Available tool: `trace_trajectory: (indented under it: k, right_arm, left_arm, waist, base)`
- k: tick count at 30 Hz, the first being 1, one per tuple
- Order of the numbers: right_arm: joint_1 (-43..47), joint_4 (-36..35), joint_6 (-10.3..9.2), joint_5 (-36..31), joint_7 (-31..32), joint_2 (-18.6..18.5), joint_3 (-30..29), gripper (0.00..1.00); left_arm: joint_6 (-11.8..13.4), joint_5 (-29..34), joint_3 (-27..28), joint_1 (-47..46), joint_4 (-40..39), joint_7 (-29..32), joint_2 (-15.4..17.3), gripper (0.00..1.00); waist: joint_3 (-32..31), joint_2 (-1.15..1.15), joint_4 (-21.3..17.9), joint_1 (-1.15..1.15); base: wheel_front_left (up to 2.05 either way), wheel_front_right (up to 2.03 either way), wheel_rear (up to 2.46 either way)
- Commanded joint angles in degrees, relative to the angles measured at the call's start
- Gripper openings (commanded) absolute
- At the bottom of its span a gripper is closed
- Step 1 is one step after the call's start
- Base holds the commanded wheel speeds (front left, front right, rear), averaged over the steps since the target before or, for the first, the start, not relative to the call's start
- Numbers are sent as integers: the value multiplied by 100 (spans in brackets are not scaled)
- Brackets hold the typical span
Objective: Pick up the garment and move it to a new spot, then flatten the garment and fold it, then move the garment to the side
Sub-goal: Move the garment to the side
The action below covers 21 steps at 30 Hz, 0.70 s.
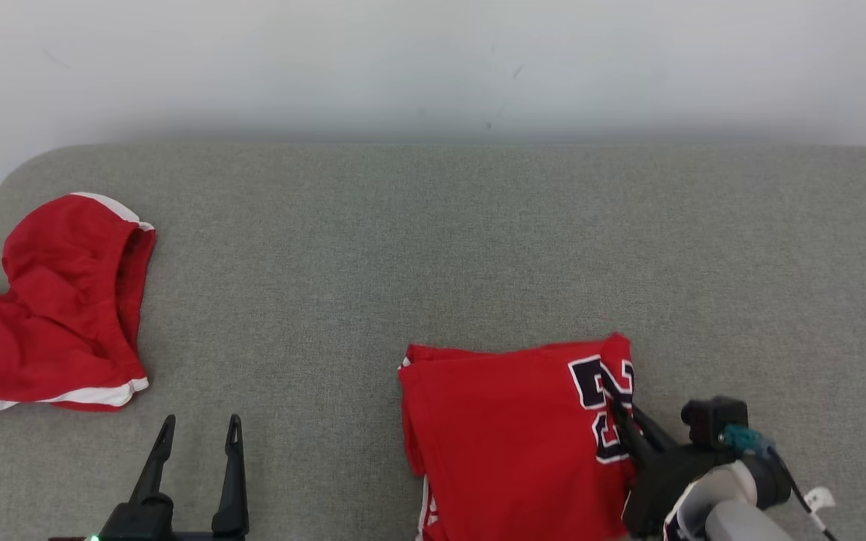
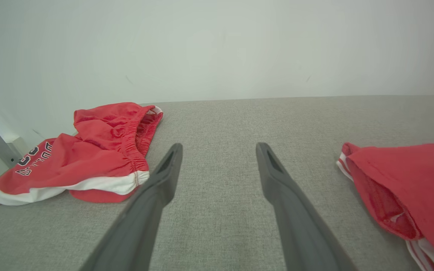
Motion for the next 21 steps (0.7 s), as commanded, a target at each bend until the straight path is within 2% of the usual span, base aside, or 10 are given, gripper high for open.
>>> trace_trajectory:
  k: [1,7,14,15,18,19,21]
  right_arm:
    - [-195,10,-15,121,-52,-86,91,0]
    - [-803,-77,-15,403,-44,-490,411,0]
    - [-1641,-334,-15,604,55,-1265,697,0]
    - [-1641,-334,-15,604,55,-1265,697,0]
    - [-1917,-390,-15,715,83,-1720,697,0]
    - [-2136,-418,-15,804,81,-2007,645,0]
    - [-2347,-428,-15,887,65,-2237,596,0]
  left_arm:
    - [-23,-43,-7,-70,6,-18,-27,100]
    - [-49,-53,-30,-198,-46,-18,-94,100]
    - [-82,20,-74,-506,-215,-19,-172,100]
    - [-82,20,-74,-506,-215,-19,-172,100]
    - [-133,83,-185,-729,-323,-18,-219,100]
    - [-154,99,-190,-894,-408,-18,-237,100]
    - [-182,127,-211,-1045,-506,-18,-267,100]
  waist:
    - [56,-1,8,0]
    - [316,-1,-24,0]
    - [982,-1,-176,0]
    - [982,-1,-176,0]
    - [1310,-1,-196,0]
    - [1554,-1,-239,0]
    - [1790,-1,-301,0]
  base:
    - [0,0,0]
    - [0,0,0]
    - [0,0,0]
    - [0,0,0]
    - [0,0,0]
    - [0,0,0]
    - [0,0,0]
